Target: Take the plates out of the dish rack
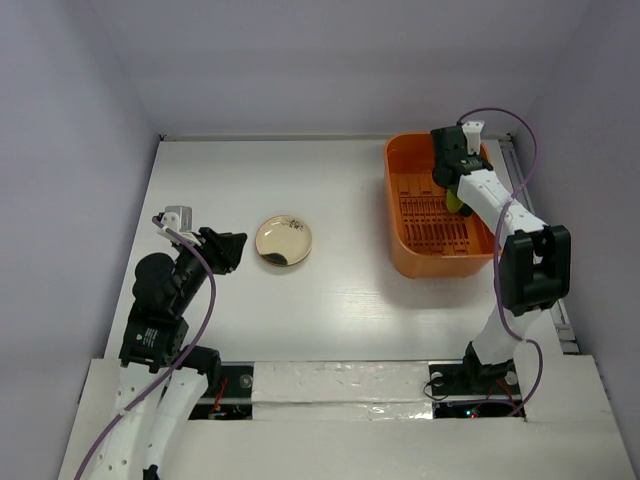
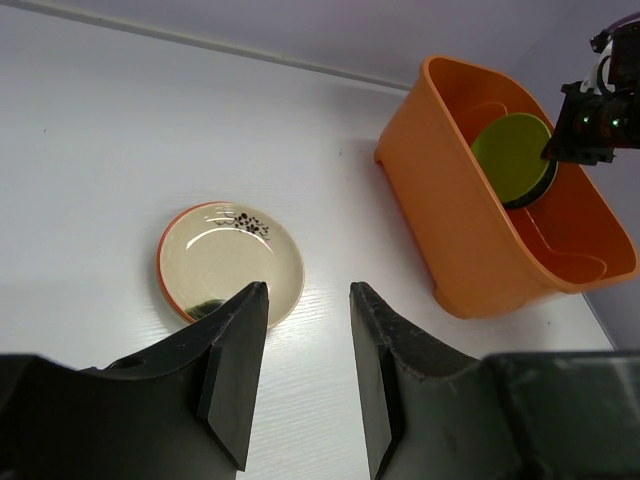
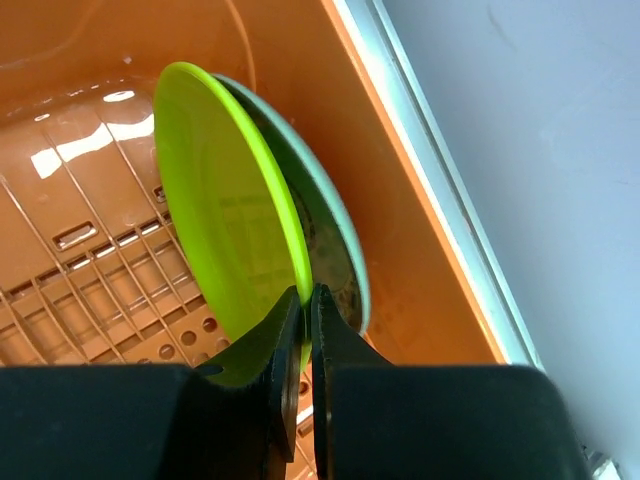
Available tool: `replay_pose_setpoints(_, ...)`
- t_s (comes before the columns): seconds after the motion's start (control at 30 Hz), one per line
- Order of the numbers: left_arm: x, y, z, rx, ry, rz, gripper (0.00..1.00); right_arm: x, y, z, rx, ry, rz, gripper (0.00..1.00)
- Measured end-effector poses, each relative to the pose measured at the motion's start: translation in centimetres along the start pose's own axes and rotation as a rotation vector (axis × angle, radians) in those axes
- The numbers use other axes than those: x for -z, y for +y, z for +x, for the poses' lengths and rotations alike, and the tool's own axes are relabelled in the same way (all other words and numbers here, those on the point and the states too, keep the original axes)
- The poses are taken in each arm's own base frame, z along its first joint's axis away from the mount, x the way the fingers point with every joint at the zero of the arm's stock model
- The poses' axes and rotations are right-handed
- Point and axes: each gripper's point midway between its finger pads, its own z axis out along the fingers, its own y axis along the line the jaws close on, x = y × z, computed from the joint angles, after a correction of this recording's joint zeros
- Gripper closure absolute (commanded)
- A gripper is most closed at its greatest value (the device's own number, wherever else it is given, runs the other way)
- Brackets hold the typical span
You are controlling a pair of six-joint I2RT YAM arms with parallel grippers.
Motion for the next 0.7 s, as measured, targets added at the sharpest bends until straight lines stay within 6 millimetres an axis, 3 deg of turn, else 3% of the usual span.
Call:
replay_pose_setpoints(0.2, 0.0, 0.0, 0.0, 0.0, 0.0, 0.0, 0.64, 3.3, -0.8, -2.2, -0.014, -0.064, -0.037, 1.0)
replay_pose_setpoints(0.53, 0.0, 0.0, 0.0, 0.0, 0.0, -0.001, 0.64, 13.2, -4.1, -8.5, -0.171, -0.272, -0.206, 1.0)
replay_pose_setpoints(0.6, 0.0, 0.0, 0.0, 0.0, 0.0, -0.001, 0.64, 15.7, -3.9, -9.2, -0.207, -0.312, -0.298, 1.0)
replay_pose_setpoints(0.7, 0.0, 0.0, 0.0, 0.0, -0.001, -0.001, 0.64, 20.9, -1.2, -10.3, -0.257, -0.377, -0.511, 1.0)
